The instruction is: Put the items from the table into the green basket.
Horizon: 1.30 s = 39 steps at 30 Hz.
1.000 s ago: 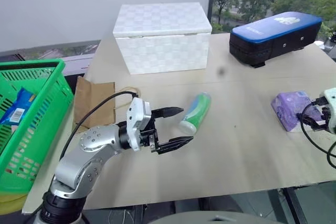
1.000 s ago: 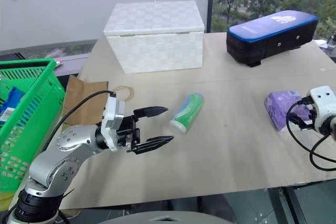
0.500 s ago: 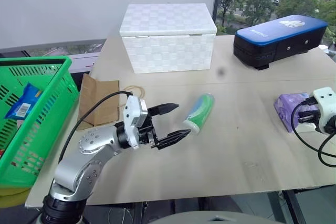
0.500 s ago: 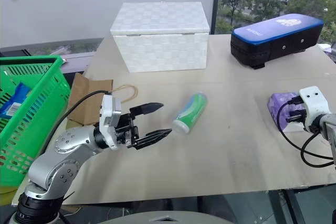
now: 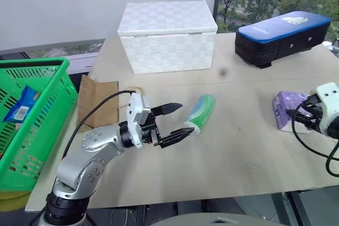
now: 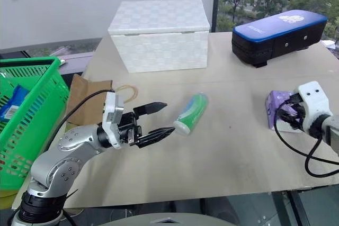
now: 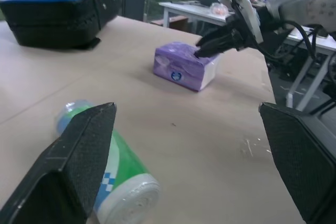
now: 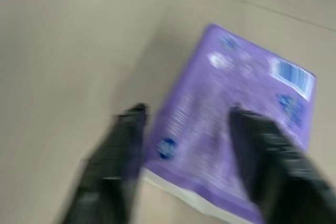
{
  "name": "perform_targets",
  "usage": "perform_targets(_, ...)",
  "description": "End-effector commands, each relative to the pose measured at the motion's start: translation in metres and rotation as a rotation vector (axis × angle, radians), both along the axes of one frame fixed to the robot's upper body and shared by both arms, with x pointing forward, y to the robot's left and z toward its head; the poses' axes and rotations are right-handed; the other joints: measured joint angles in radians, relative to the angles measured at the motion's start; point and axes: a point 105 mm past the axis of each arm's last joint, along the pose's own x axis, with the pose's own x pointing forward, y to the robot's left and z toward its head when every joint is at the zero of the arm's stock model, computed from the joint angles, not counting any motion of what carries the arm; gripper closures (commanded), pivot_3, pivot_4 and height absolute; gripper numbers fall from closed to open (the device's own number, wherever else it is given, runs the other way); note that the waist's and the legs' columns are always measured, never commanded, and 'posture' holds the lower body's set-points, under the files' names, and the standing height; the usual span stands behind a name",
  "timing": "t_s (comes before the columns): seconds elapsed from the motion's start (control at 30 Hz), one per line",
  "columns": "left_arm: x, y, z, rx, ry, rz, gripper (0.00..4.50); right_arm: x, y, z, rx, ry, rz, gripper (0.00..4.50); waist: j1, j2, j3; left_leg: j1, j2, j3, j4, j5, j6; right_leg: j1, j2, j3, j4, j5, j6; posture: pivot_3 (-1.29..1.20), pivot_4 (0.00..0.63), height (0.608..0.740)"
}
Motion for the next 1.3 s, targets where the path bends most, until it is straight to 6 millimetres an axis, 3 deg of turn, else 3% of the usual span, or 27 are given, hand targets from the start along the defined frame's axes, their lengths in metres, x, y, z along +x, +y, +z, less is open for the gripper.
perform_targets(0.03,-0.005,-0.004,0.007,-0.015,-0.022,-0.034,0.00,0.009,0.006,-0.002,-0.097,-0.013,-0.058,0.07,-0.002,0.000,0.000,0.000,0.000,0.000,0.000,0.000,0.000,0.000,0.000,0.000,0.000,0.000,0.000,-0.05,0.064,0.740)
perform_targets(0.13,-0.003,-0.005,0.008,-0.016,-0.029,-0.031,0.00,0.011,0.000,-0.023,-0.186,0.036,-0.129,0.02,0.006,0.000,0.000,0.000,-0.001,0.000,0.000,0.000,0.000,-0.002,-0.001,0.000,-0.001,0.000,0.000,-0.04,0.057,0.740)
perform_targets(0.23,-0.002,-0.004,0.010,-0.016,-0.037,-0.024,0.00,0.008,-0.023,-0.041,-0.415,0.089,-0.197,0.02,0.011,0.000,0.000,-0.001,-0.002,0.000,0.000,0.000,0.000,-0.004,-0.002,0.000,-0.001,0.000,0.000,-0.03,0.052,0.740)
perform_targets(0.43,-0.002,-0.004,0.009,-0.015,-0.036,-0.021,0.00,0.001,-0.045,-0.050,-0.592,0.124,-0.229,0.02,0.011,0.000,0.000,-0.001,-0.004,0.000,0.000,0.000,0.000,-0.004,-0.004,0.000,-0.001,0.000,0.000,-0.04,0.056,0.740)
perform_targets(0.53,-0.001,-0.005,0.009,-0.017,-0.035,-0.023,0.00,0.000,-0.049,-0.057,-0.592,0.135,-0.236,0.80,0.009,0.000,0.000,-0.001,-0.003,0.000,0.000,0.000,0.000,-0.004,-0.004,0.000,-0.001,0.000,0.000,-0.04,0.056,0.740)
perform_targets(0.7,0.001,-0.004,0.010,-0.035,-0.016,-0.028,0.00,-0.002,-0.055,-0.052,-0.639,0.098,-0.226,3.05,0.008,-0.001,-0.001,-0.001,-0.002,0.000,0.000,0.000,0.000,-0.003,-0.002,0.000,0.000,0.000,0.000,-0.06,0.058,0.740)
perform_targets(0.77,0.002,-0.005,0.013,-0.059,0.005,-0.031,0.00,0.003,-0.050,-0.041,-0.622,0.017,-0.191,3.42,0.008,-0.001,-0.001,-0.001,-0.002,0.000,0.001,0.000,0.000,-0.003,-0.002,0.000,0.000,0.000,0.000,-0.06,0.056,0.740)
perform_targets(0.87,0.006,-0.006,0.018,-0.109,0.051,-0.035,0.00,0.013,-0.021,-0.015,-0.360,-0.138,-0.114,3.48,0.003,-0.001,-0.001,-0.001,-0.002,0.001,0.001,0.000,0.000,-0.003,-0.003,0.000,0.000,0.000,0.001,-0.08,0.054,0.740)
perform_targets(1.0,0.011,-0.006,0.021,-0.165,0.160,-0.049,0.00,0.012,0.037,0.043,0.174,-0.325,0.076,3.51,-0.028,0.001,0.000,-0.002,0.000,0.001,0.001,0.000,0.000,-0.003,0.000,0.001,0.001,0.000,0.001,-0.10,0.048,0.740)
perform_targets(1.07,0.013,-0.007,0.023,-0.178,0.180,-0.053,0.00,0.007,0.058,0.061,0.346,-0.343,0.164,3.51,-0.040,0.003,0.000,-0.002,0.000,0.000,0.001,0.000,0.000,-0.003,0.001,0.000,0.002,0.000,0.001,-0.11,0.044,0.740)
perform_targets(1.17,0.020,-0.010,0.031,-0.259,0.225,-0.055,0.00,-0.006,0.109,0.090,0.712,-0.347,0.416,3.51,-0.045,0.002,-0.001,-0.002,0.001,-0.004,0.001,0.000,0.000,-0.003,0.002,-0.002,0.002,0.001,0.000,-0.11,0.032,0.740)
perform_targets(1.3,0.030,-0.013,0.049,-0.402,0.283,-0.070,0.00,-0.016,0.148,0.107,1.012,-0.279,0.620,3.53,-0.045,0.002,-0.002,-0.004,0.000,-0.005,0.001,0.000,0.000,-0.003,0.001,-0.002,0.002,0.003,-0.004,-0.09,0.022,0.740)
